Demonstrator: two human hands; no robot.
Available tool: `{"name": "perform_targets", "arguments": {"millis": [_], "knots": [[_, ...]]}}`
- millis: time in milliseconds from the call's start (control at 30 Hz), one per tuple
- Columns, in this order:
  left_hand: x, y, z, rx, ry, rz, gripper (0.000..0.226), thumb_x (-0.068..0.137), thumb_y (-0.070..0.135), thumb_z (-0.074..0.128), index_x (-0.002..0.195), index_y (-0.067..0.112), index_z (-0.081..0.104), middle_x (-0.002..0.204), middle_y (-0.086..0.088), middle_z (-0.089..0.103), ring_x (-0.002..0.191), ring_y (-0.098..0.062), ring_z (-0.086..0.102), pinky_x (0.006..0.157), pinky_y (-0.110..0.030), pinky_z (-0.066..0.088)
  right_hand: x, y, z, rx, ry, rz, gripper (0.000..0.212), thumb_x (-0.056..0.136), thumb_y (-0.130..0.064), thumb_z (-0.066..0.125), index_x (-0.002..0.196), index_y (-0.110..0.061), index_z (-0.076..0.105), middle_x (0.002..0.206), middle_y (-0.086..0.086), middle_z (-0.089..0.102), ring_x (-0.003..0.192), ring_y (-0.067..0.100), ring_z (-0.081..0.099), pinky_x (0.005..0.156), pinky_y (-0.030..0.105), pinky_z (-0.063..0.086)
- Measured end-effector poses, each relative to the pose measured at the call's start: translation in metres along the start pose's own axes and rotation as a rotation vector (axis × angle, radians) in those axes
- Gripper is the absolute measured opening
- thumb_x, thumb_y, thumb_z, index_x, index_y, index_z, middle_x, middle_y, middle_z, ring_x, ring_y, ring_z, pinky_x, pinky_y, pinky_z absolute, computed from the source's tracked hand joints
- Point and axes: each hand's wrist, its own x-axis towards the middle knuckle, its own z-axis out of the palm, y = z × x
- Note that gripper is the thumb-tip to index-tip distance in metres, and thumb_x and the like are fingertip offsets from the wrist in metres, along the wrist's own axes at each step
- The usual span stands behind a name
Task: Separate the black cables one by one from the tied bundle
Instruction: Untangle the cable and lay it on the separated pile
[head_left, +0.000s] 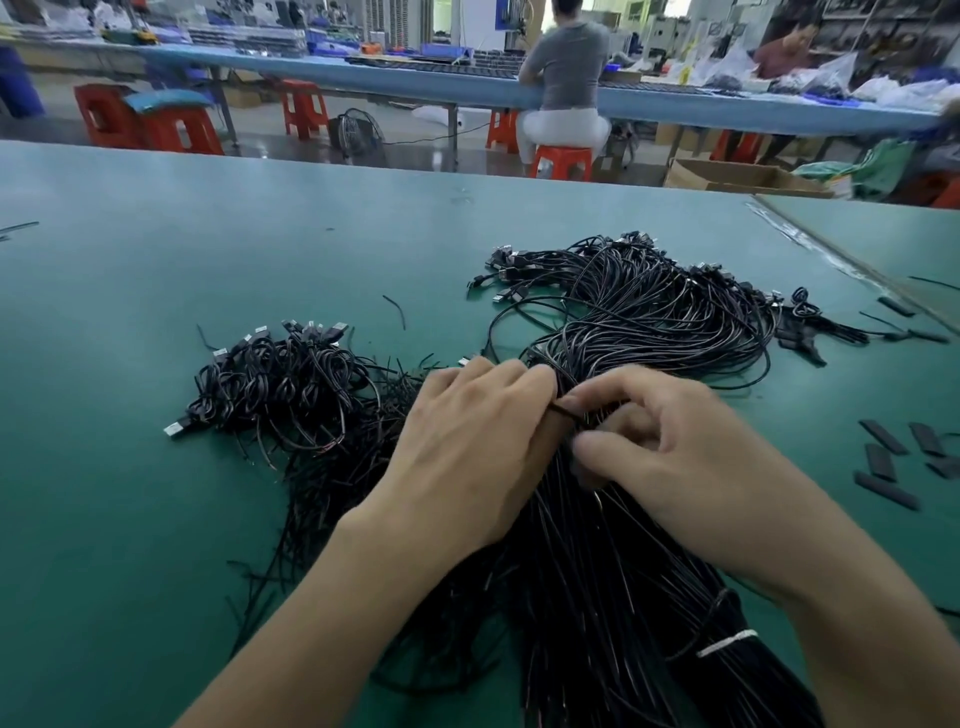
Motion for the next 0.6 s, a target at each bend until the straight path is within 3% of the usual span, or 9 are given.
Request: {"name": "perform_targets", "arguments": {"millis": [33, 133, 233, 333, 400, 433, 500, 600], "knots": [[-0.001, 0.000, 0.002, -0.009, -0.009, 0.008, 0.027, 0.100, 0.047, 0.024, 0.083, 0.028, 0.034, 0.079, 0.013, 0.042, 0.078, -0.018, 0.046, 0.077, -0.036, 0.038, 0.000, -0.001, 0.001, 0.023, 0.012, 0.002, 0.009, 0.089, -0.033, 0.063, 0.096, -0.037, 0.066, 0.065, -0.008, 0.069, 0.058, 0.011, 0.064, 0.066, 0.039, 0.056], [0.000, -0.002, 0.005, -0.101, -0.036, 0.002, 0.035, 0.100, 0.057, 0.025, 0.084, 0.028, 0.039, 0.080, 0.014, 0.047, 0.078, -0.014, 0.044, 0.073, -0.032, 0.036, -0.001, -0.001, -0.005, -0.044, 0.124, -0.021, 0.026, 0.084, -0.053, 0.054, 0.087, -0.036, 0.072, 0.062, -0.005, 0.068, 0.061, 0.012, 0.063, 0.072, 0.045, 0.057], [0.001, -0.005, 0.006, -0.139, -0.071, -0.043, 0.058, 0.095, 0.071, 0.019, 0.095, 0.026, 0.055, 0.090, 0.013, 0.056, 0.087, -0.012, 0.050, 0.078, -0.034, 0.043, -0.002, -0.007, -0.011, 0.024, 0.184, -0.137, 0.015, 0.084, -0.042, 0.063, 0.080, -0.034, 0.075, 0.056, -0.011, 0.063, 0.054, 0.002, 0.055, 0.059, 0.026, 0.048], [0.002, -0.008, 0.004, -0.199, -0.075, -0.106, 0.061, 0.093, 0.070, 0.020, 0.097, 0.025, 0.060, 0.097, 0.012, 0.059, 0.096, -0.013, 0.051, 0.082, -0.038, 0.046, -0.002, -0.009, -0.016, 0.226, 0.182, -0.171, 0.020, 0.090, -0.025, 0.067, 0.072, -0.019, 0.073, 0.044, -0.016, 0.045, 0.042, 0.000, 0.039, 0.047, 0.009, 0.033], [0.001, -0.009, 0.005, -0.237, -0.001, -0.144, 0.058, 0.097, 0.063, 0.022, 0.094, 0.021, 0.062, 0.094, 0.011, 0.061, 0.091, -0.013, 0.053, 0.080, -0.041, 0.047, -0.003, -0.011, -0.021, 0.351, 0.201, -0.129, 0.020, 0.084, -0.028, 0.066, 0.068, -0.017, 0.071, 0.045, -0.011, 0.039, 0.042, 0.005, 0.033, 0.043, 0.018, 0.030], [0.001, -0.009, 0.005, -0.293, 0.077, -0.163, 0.054, 0.101, 0.058, 0.026, 0.091, 0.019, 0.063, 0.087, 0.010, 0.061, 0.081, -0.011, 0.054, 0.071, -0.041, 0.047, -0.003, -0.011, -0.023, 0.336, 0.223, -0.101, 0.020, 0.079, -0.031, 0.063, 0.067, -0.016, 0.070, 0.047, -0.007, 0.036, 0.044, 0.010, 0.030, 0.044, 0.023, 0.027], [0.002, -0.007, 0.002, -0.447, 0.259, -0.181, 0.039, 0.102, 0.047, 0.040, 0.087, 0.018, 0.061, 0.071, 0.007, 0.059, 0.056, -0.005, 0.044, 0.051, -0.034, 0.036, -0.001, -0.005, -0.023, 0.158, 0.265, -0.057, 0.026, 0.082, -0.038, 0.063, 0.068, -0.017, 0.070, 0.044, -0.008, 0.032, 0.043, 0.011, 0.028, 0.041, 0.025, 0.027], [0.003, -0.002, -0.007, -0.460, 0.437, -0.172, 0.027, 0.098, 0.041, 0.051, 0.081, 0.020, 0.055, 0.058, 0.012, 0.047, 0.048, -0.005, 0.035, 0.049, -0.026, 0.028, 0.000, 0.002, -0.018, -0.114, 0.299, 0.007, 0.041, 0.094, -0.043, 0.055, 0.067, -0.015, 0.065, 0.036, -0.012, 0.035, 0.037, 0.006, 0.034, 0.038, 0.015, 0.030]]}}
